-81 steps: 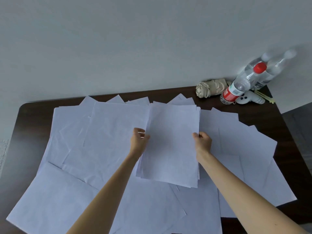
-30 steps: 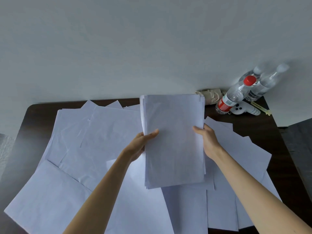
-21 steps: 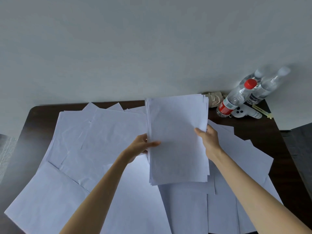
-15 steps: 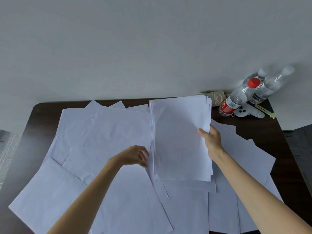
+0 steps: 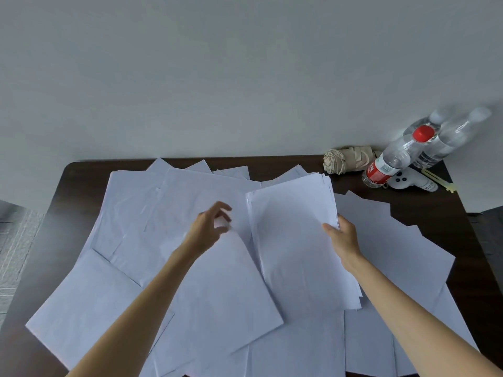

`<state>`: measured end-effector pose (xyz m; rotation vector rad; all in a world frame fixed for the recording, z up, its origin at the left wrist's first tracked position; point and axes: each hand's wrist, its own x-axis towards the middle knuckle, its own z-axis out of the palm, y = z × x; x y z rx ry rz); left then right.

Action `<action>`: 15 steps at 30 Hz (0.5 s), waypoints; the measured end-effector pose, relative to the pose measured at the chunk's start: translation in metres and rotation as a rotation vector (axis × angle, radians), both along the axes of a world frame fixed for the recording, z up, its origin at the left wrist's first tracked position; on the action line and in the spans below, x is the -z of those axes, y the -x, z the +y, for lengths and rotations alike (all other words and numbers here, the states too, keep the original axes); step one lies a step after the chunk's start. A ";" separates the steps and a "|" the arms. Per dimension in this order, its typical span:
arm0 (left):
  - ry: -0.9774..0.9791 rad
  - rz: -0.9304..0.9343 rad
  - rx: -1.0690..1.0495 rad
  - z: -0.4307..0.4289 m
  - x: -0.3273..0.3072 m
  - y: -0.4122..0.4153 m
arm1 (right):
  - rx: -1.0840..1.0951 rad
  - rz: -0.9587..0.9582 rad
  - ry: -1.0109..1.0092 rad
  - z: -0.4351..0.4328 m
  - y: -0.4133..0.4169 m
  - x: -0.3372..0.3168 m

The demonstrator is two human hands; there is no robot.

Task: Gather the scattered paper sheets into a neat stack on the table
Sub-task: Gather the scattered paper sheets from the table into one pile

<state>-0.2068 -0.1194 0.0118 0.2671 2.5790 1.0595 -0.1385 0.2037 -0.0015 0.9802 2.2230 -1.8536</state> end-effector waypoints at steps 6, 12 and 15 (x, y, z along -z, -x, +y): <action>0.328 0.164 0.002 -0.012 0.030 -0.022 | 0.066 -0.005 -0.125 0.003 -0.007 0.006; 0.530 -0.025 -0.135 -0.015 0.048 -0.079 | 0.050 0.038 -0.240 0.003 -0.001 -0.007; 0.540 -0.065 -0.101 -0.016 0.050 -0.080 | -0.006 0.067 -0.228 0.005 0.005 -0.015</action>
